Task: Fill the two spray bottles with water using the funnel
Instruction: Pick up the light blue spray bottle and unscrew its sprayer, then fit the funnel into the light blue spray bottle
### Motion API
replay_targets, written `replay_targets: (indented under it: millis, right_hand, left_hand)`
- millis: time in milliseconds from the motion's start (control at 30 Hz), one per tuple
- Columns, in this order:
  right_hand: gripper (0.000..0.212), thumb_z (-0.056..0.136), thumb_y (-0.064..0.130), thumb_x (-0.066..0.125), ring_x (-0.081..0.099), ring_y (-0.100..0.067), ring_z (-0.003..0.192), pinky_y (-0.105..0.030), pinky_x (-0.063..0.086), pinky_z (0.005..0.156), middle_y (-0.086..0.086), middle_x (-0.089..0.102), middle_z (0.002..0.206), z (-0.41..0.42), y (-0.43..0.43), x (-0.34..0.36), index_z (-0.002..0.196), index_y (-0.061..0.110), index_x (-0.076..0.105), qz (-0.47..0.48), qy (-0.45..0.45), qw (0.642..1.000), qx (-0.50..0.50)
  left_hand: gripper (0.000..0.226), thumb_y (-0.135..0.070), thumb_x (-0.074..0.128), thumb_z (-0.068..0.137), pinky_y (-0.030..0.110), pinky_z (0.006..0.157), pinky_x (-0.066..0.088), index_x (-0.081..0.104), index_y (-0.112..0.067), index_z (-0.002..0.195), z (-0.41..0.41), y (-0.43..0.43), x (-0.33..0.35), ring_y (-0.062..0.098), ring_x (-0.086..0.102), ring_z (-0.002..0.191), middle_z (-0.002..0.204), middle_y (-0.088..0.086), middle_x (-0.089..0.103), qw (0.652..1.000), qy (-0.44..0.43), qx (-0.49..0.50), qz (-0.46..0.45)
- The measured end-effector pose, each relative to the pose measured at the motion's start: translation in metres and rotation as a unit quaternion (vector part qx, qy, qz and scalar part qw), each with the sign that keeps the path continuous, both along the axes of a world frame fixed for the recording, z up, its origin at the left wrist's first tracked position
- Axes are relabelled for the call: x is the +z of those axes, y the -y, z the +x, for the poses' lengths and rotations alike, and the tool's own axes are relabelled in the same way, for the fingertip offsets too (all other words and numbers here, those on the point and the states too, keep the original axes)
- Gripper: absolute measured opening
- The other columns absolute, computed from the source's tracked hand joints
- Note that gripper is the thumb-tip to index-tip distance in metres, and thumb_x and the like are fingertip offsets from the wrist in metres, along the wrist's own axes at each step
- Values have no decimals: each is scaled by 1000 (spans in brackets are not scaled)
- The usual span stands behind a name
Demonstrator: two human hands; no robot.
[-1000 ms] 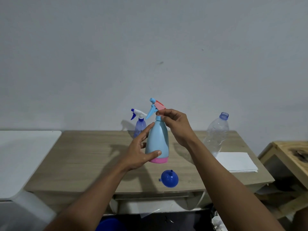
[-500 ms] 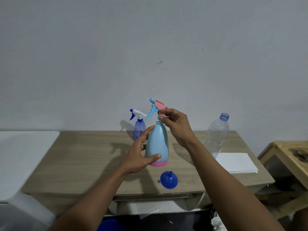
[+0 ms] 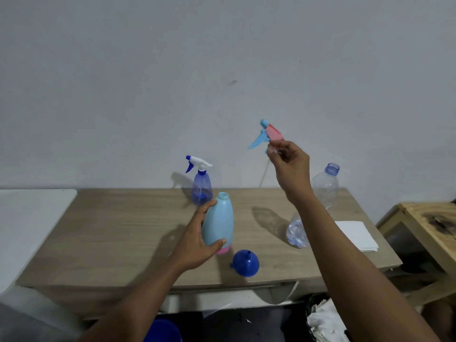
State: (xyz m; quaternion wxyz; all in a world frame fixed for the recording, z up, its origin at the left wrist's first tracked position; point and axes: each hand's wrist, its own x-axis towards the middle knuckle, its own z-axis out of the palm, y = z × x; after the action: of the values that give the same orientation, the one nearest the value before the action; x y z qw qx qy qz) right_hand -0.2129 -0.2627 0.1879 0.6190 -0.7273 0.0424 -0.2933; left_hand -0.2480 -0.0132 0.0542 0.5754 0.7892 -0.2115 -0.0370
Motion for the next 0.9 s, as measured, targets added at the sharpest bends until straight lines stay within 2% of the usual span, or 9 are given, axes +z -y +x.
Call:
replay_targets:
  millis: [100, 167, 300, 433, 533, 600, 733, 800, 900]
  right_hand:
    - [13, 91, 8, 66, 58, -11, 68, -26, 48, 67, 0, 69, 81, -2, 22, -54, 96, 19, 70, -119, -108, 987, 4]
    - [14, 91, 7, 65, 57, -11, 65, -26, 47, 64, 0, 69, 80, -9, 33, -94, 95, 20, 69, -174, -197, 965, 14]
    - [20, 90, 1, 64, 59, -18, 67, -25, 46, 59, -16, 72, 87, -24, 44, -158, 90, 21, 65, -174, -305, 936, 9]
    - [18, 93, 1, 60, 59, -15, 79, -9, 40, 60, -2, 65, 95, -26, 47, -189, 94, 19, 62, -209, -363, 908, 17]
    - [20, 92, -2, 58, 58, -14, 83, -2, 38, 58, -1, 64, 94, -22, 51, -207, 97, 15, 67, -240, -398, 885, 27]
    - [21, 91, -2, 57, 58, -13, 84, -2, 36, 57, -1, 65, 94, -19, 53, -215, 100, 13, 68, -246, -419, 874, 36]
    - [22, 92, -1, 57, 59, -13, 87, -5, 35, 60, 1, 63, 92, -14, 55, -224, 93, 20, 64, -241, -429, 870, 40]
    - [22, 93, 0, 57, 59, -14, 88, -6, 35, 61, 1, 63, 91, -12, 56, -228, 92, 22, 61, -237, -435, 868, 39]
    - [16, 94, 3, 58, 62, -18, 88, -8, 36, 61, 0, 63, 91, -11, 56, -234, 96, 18, 62, -236, -437, 868, 22]
  left_hand:
    - [93, -15, 86, 69, 41, 93, 54, 30, -49, 135, 0, -4, -24, 12, 52, 121, 143, -19, 39, 999, 10, 41, 13]
    - [93, -15, 86, 69, 37, 91, 54, 28, -50, 133, 0, -5, -40, 9, 51, 120, 142, -21, 36, 998, 2, 53, 17]
    - [96, -12, 86, 69, 19, 88, 46, 24, -56, 128, 3, -5, -71, 3, 49, 119, 138, -12, 39, 997, -20, 65, 32]
    - [98, -12, 87, 67, 10, 88, 45, 23, -59, 125, 5, 1, -96, 2, 50, 120, 137, -5, 42, 996, -43, 75, 35]
    - [101, -10, 89, 66, 19, 95, 48, 22, -59, 126, 9, 6, -109, 1, 48, 123, 140, -9, 40, 995, -43, 84, 33]
    - [102, -11, 90, 66, 26, 99, 48, 22, -57, 127, 12, 8, -116, 3, 48, 126, 141, -10, 39, 995, -43, 84, 35]
    - [102, -8, 90, 65, 25, 100, 50, 24, -56, 126, 15, 10, -126, 8, 48, 129, 143, -19, 35, 995, -33, 93, 32]
    - [99, -8, 91, 64, 37, 95, 56, 27, -50, 127, 17, 8, -133, 15, 47, 132, 147, -13, 34, 994, -35, 96, 26]
    - [95, -3, 91, 63, 39, 86, 61, 31, -44, 124, 18, 6, -138, 17, 47, 133, 148, -7, 33, 994, -44, 100, 17]
